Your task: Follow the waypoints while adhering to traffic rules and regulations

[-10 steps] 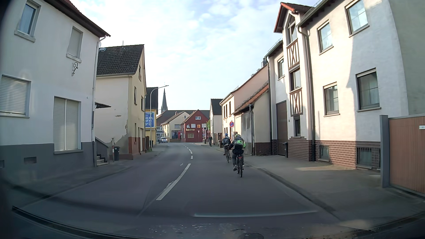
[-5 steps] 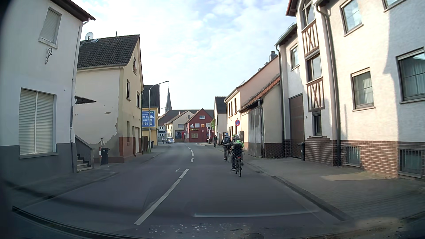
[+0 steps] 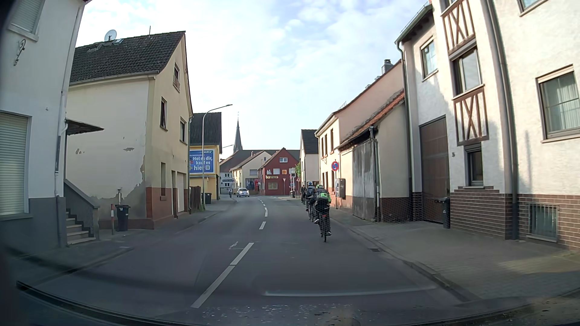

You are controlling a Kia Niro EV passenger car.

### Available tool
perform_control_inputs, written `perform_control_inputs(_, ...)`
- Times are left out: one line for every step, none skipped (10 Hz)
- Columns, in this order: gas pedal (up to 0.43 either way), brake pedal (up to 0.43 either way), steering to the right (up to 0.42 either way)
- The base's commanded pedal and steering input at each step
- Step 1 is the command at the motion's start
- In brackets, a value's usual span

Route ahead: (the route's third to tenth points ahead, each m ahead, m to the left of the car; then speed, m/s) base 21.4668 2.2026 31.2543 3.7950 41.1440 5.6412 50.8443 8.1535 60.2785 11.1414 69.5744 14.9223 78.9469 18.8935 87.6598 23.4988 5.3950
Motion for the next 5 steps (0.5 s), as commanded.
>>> perform_control_inputs(0.087, 0.0, -0.04)
perform_control_inputs(0.087, 0.0, -0.039)
perform_control_inputs(0.087, 0.0, -0.035)
perform_control_inputs(0.087, 0.0, -0.028)
perform_control_inputs(0.087, 0.0, -0.025)
